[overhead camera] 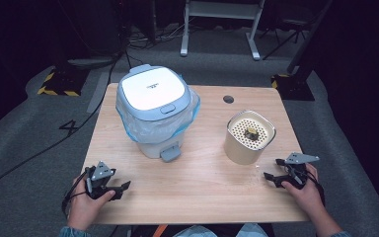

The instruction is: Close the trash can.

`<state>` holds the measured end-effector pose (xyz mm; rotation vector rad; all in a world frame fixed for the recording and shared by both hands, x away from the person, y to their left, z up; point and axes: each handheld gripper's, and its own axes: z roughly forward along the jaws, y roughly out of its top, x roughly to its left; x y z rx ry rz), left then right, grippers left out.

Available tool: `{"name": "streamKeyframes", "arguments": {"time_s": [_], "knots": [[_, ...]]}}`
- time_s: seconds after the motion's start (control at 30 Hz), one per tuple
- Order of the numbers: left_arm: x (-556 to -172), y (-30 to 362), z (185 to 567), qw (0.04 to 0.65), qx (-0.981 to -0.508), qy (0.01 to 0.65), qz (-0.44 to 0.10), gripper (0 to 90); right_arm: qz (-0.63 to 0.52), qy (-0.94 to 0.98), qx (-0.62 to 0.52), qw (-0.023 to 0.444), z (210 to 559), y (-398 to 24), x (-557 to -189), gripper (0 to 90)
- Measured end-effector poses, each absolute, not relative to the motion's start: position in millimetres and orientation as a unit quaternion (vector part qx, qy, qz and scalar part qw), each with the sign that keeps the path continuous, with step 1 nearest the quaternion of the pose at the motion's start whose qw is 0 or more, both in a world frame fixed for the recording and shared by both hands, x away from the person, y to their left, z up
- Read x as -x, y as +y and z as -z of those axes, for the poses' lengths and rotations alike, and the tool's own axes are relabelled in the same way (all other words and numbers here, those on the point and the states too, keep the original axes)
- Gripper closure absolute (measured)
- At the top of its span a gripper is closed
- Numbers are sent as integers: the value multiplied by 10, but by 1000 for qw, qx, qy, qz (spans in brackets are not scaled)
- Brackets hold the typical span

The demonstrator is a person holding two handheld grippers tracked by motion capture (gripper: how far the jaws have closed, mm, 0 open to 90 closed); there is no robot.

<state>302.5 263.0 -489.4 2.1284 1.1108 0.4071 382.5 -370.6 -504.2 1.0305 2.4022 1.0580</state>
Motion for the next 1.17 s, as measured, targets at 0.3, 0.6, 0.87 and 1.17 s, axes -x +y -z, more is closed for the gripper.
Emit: {"name": "streamKeyframes", "arguments": {"time_s": [0.3, 0.6, 0.87, 1.17], "knots": [[-3024, 2602, 4964, 304, -836, 432, -152, 244, -370, 841, -361, 160, 5042, -3706, -3825, 157], [-3033, 2598, 5052, 335, -825, 426, -162, 144, -370, 841, -360, 160, 5043, -3706, -3824, 157], [-3034, 2598, 5052, 335, -825, 426, -162, 144, -370, 841, -361, 160, 5043, -3706, -3824, 157], [-3035, 2598, 5051, 335, -825, 426, -161, 144, -370, 841, -361, 160, 5043, -3706, -3825, 157]]}}
